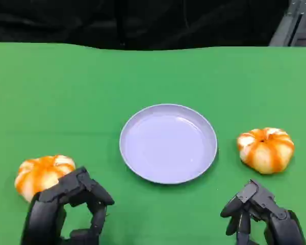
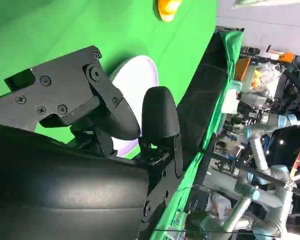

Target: Grasp the bread from the table and place it into the plate.

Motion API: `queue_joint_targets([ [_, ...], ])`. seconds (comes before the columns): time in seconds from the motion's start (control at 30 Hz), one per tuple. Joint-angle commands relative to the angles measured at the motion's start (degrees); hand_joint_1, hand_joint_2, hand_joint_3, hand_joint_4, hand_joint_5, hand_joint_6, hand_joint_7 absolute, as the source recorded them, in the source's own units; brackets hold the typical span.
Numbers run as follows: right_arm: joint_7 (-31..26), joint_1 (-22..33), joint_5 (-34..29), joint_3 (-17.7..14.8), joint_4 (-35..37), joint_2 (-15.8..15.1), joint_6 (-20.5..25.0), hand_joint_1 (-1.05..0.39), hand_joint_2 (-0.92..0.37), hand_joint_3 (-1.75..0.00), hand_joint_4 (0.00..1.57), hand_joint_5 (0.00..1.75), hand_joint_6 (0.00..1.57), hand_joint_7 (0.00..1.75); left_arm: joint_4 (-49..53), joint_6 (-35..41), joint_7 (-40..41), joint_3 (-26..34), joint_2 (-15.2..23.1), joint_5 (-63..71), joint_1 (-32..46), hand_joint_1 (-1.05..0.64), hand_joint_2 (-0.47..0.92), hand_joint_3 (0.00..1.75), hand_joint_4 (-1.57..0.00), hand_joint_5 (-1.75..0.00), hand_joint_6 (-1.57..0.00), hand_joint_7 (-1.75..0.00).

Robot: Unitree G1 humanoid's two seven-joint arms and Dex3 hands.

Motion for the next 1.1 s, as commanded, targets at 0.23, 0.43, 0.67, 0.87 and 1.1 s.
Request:
queue_joint_targets([
  [0.23,-0.19,0.27,-0.16,-0.44,0.19,0.09,-0.13,-0.19,-0.70,-1.44,0.67,1.75,0.44,1.75,0.41,-0.20,-0.11,0.38,0.95,-0.32,0.36,-0.19,0.36,1.30,-0.82,-1.65,-0.82,-1.45],
  [0.43,-0.22,0.16,-0.83,-0.59,0.15,0.08,-0.10,-0.20,-0.69,-1.43,0.68,1.75,0.44,1.75,0.00,-0.02,0.38,0.55,0.97,0.38,0.48,-0.19,0.33,1.34,-0.83,-1.66,-0.83,-1.44],
  [0.67,0.00,0.44,-0.39,-0.41,-0.55,0.67,0.81,-0.21,-0.68,-1.44,0.70,1.75,0.45,1.75,2.44,-4.51,6.15,3.07,1.05,8.33,-0.96,-0.18,0.43,1.14,-0.84,-1.50,-0.81,-1.18],
  [0.87,0.08,0.32,-1.11,-0.42,-0.72,0.47,0.98,-0.20,-0.69,-1.45,0.71,1.75,0.44,1.75,-1.60,3.04,14.66,6.05,2.78,24.12,-1.31,-0.29,0.80,0.34,-0.65,-0.75,-0.76,-0.22],
  [1.1,0.23,0.16,-0.83,-0.23,-0.90,0.75,1.62,-0.20,-0.70,-1.44,0.72,1.75,0.44,1.75,-10.60,16.15,15.32,5.59,7.46,37.10,-0.21,-0.53,0.92,0.13,-0.36,-0.58,-0.57,-0.01],
])
